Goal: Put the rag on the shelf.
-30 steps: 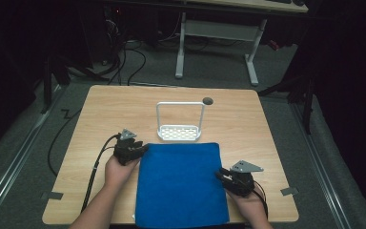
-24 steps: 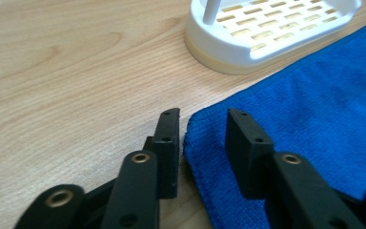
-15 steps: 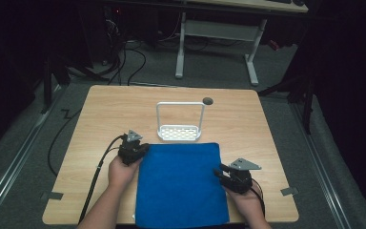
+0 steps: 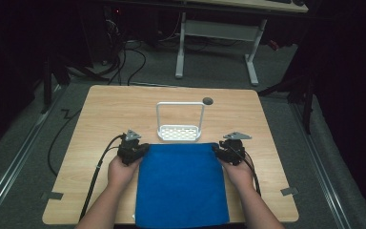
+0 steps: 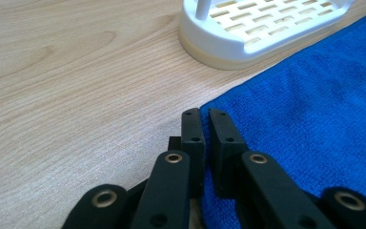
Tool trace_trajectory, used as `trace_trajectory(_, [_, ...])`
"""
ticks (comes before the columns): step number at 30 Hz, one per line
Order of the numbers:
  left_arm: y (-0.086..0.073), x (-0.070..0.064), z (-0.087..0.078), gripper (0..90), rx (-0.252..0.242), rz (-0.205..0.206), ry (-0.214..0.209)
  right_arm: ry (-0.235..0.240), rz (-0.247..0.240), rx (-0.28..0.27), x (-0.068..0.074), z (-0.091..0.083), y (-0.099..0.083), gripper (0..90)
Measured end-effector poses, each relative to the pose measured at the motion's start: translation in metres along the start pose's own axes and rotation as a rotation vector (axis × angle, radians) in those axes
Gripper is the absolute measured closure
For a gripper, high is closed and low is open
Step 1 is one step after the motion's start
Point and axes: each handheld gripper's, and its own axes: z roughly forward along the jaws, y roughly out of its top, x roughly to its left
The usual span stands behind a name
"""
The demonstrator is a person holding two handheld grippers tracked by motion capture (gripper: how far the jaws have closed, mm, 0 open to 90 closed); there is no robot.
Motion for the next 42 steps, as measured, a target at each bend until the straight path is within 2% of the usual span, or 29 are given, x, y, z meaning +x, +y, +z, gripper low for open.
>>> trace_trajectory(5, [0.000, 0.001, 0.000, 85.4, 0.002, -0.003, -0.004, -0.029, 0.000, 0.056, -0.005, 0.015, 0.002, 57.3])
trace_trajectory(7, [0.000, 0.000, 0.000, 85.3, 0.002, -0.003, -0.004, -0.021, 0.004, 0.057, -0.006, 0.017, 0.000, 57.8])
trace_trajectory(8, [0.000, 0.001, 0.000, 85.2, 0.002, -0.004, -0.005, -0.012, -0.001, 0.053, -0.007, 0.018, 0.001, 61.9])
trace_trajectory(10, [0.000, 0.001, 0.000, 85.2, 0.002, -0.006, -0.006, -0.008, -0.002, 0.052, -0.007, 0.018, 0.001, 64.0])
trace_trajectory(12, [0.000, 0.001, 0.000, 85.0, 0.001, -0.006, -0.007, -0.002, -0.009, 0.050, -0.007, 0.018, 0.000, 71.5])
trace_trajectory(13, [0.000, 0.001, 0.000, 84.9, 0.001, -0.008, -0.011, 0.014, -0.006, 0.054, -0.006, 0.017, 0.000, 76.2])
trace_trajectory(14, [0.000, 0.001, 0.000, 84.9, 0.001, -0.010, -0.015, 0.024, -0.009, 0.061, -0.005, 0.017, 0.000, 85.6])
trace_trajectory(19, [-0.001, 0.000, -0.003, 85.9, -0.014, 0.002, -0.029, 0.024, -0.032, 0.065, -0.001, 0.015, 0.000, 88.4])
trace_trajectory(21, [-0.003, -0.001, -0.006, 86.7, -0.037, 0.018, -0.042, 0.011, -0.054, 0.025, 0.004, 0.009, -0.002, 88.4])
trace_trajectory(22, [-0.006, -0.004, -0.011, 86.8, -0.086, 0.040, -0.047, 0.023, -0.058, -0.011, 0.009, 0.002, -0.004, 88.3])
trace_trajectory(24, [-0.008, -0.008, -0.017, 86.9, -0.134, 0.072, -0.058, 0.027, -0.062, -0.052, 0.014, -0.006, -0.006, 88.3])
trace_trajectory(25, [-0.008, -0.008, -0.017, 87.0, -0.134, 0.072, -0.058, 0.025, -0.064, -0.075, 0.017, -0.010, -0.008, 88.3])
trace_trajectory(26, [-0.007, -0.008, -0.017, 87.0, -0.124, 0.057, -0.066, 0.025, -0.064, -0.075, 0.017, -0.010, -0.008, 88.3])
trace_trajectory(27, [-0.007, -0.008, -0.019, 87.2, -0.112, 0.015, -0.089, 0.024, -0.063, -0.116, 0.022, -0.017, -0.010, 88.4])
trace_trajectory(29, [-0.007, -0.009, -0.020, 87.3, -0.115, 0.012, -0.093, 0.036, -0.062, -0.144, 0.024, -0.023, -0.010, 88.5])
trace_trajectory(31, [-0.008, -0.015, -0.021, 87.3, -0.107, 0.040, -0.079, 0.047, -0.067, -0.158, 0.026, -0.026, -0.009, 88.5])
trace_trajectory(34, [-0.006, -0.021, -0.026, 87.4, -0.131, 0.058, -0.067, 0.033, -0.125, -0.207, 0.033, -0.038, -0.011, 88.5])
trace_trajectory(38, [-0.006, -0.022, -0.035, 87.3, -0.194, 0.059, -0.072, 0.039, -0.133, -0.232, 0.034, -0.045, -0.011, 88.5])
trace_trajectory(42, [-0.005, -0.018, -0.045, 87.3, -0.230, 0.019, -0.080, 0.036, -0.170, -0.246, 0.037, -0.051, -0.012, 88.5])
